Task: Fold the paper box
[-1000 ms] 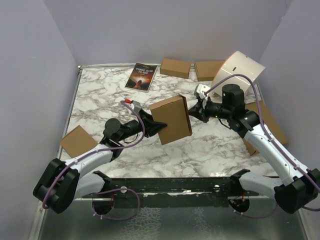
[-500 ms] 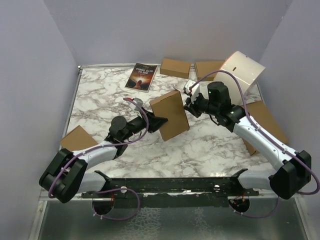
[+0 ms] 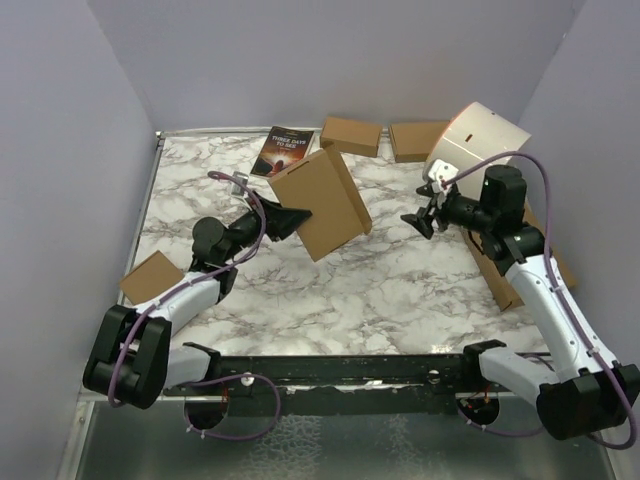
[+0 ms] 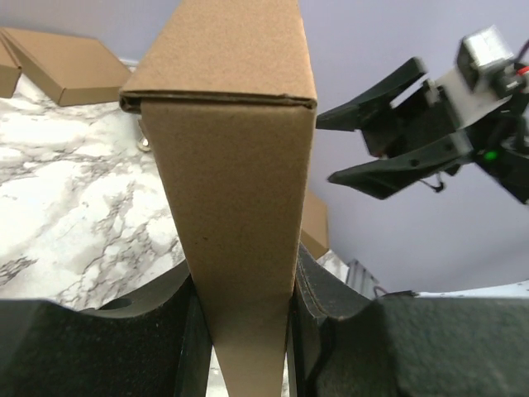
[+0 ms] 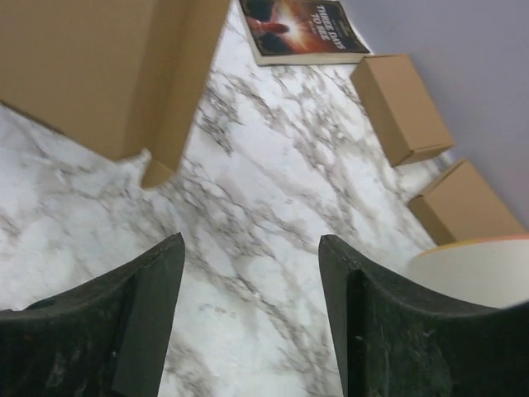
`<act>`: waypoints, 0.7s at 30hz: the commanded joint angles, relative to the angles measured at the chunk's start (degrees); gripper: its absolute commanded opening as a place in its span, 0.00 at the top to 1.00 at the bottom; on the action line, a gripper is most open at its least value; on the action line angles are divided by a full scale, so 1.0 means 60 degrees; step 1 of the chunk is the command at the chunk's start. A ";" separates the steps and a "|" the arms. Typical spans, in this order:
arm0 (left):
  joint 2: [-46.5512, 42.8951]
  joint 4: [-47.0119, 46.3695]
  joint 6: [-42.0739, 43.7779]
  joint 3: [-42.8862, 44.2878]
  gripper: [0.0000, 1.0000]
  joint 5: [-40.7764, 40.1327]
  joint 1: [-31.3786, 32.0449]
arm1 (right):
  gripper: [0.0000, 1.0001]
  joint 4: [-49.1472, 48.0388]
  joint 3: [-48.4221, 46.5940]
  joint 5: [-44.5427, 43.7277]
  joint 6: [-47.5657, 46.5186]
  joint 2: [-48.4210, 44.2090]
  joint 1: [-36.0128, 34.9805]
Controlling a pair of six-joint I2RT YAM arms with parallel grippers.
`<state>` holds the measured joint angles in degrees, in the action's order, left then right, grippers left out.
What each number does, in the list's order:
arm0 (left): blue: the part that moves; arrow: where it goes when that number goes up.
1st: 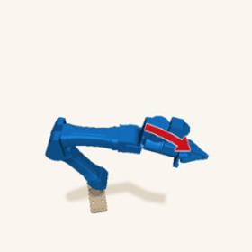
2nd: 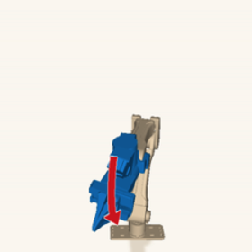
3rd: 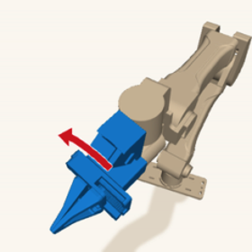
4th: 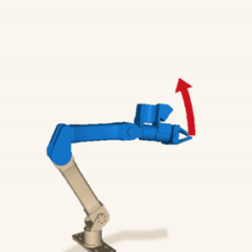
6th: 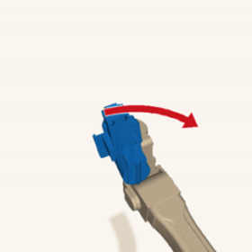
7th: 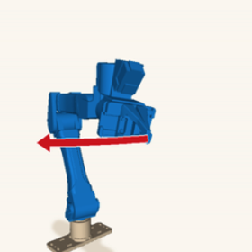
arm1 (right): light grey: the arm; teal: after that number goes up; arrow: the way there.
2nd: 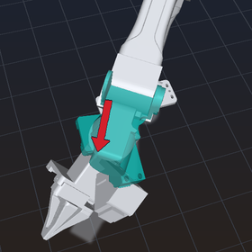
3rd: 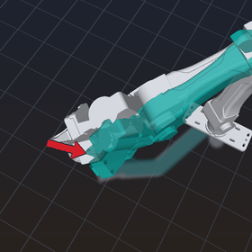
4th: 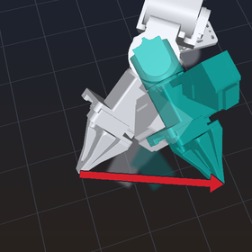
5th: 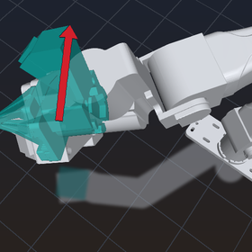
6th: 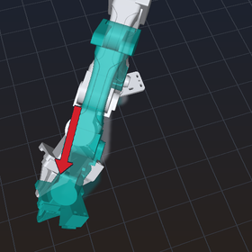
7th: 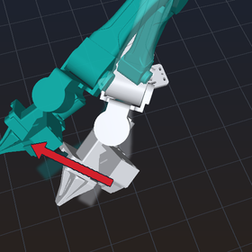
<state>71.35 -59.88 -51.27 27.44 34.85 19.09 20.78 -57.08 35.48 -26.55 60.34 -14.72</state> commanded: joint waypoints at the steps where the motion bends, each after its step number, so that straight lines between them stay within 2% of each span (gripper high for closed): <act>1: -0.0566 -0.0330 -0.1175 0.0524 1.00 0.1304 -0.0446 | 0.27 0.1427 -0.0086 0.2433 -0.2787 0.0069 0.1231; 3: -0.0691 -0.0290 -0.1325 0.0704 1.00 0.1658 -0.0486 | 0.16 0.2065 -0.0089 0.3470 -0.3893 0.0244 0.1338; 6: -0.0825 -0.0426 -0.1629 0.0864 1.00 0.2039 -0.0494 | 0.10 0.2883 0.0130 0.5132 -0.5669 0.0352 0.1340; 8: -0.0870 -0.0587 -0.1784 0.0946 1.00 0.2289 -0.0490 | 0.06 0.2640 0.0413 0.5765 -0.5927 0.0227 0.1340; 10: -0.0852 -0.0834 -0.1980 0.0984 1.00 0.2530 -0.0495 | 0.02 0.1884 0.0591 0.6109 -0.5487 0.0084 0.1347; 15: -0.0629 -0.1961 -0.2778 0.0929 1.00 0.2837 -0.0488 | 0.03 0.1779 0.0302 0.6785 -0.5414 0.0321 0.1329; 21: -0.0226 -0.3194 -0.3542 0.0818 1.00 0.2876 -0.0491 | 0.10 0.1240 0.0344 0.6837 -0.4858 0.0302 0.1215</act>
<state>68.66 -70.37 -67.88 32.03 50.19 16.34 31.55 -53.93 72.77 -57.04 62.19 -6.81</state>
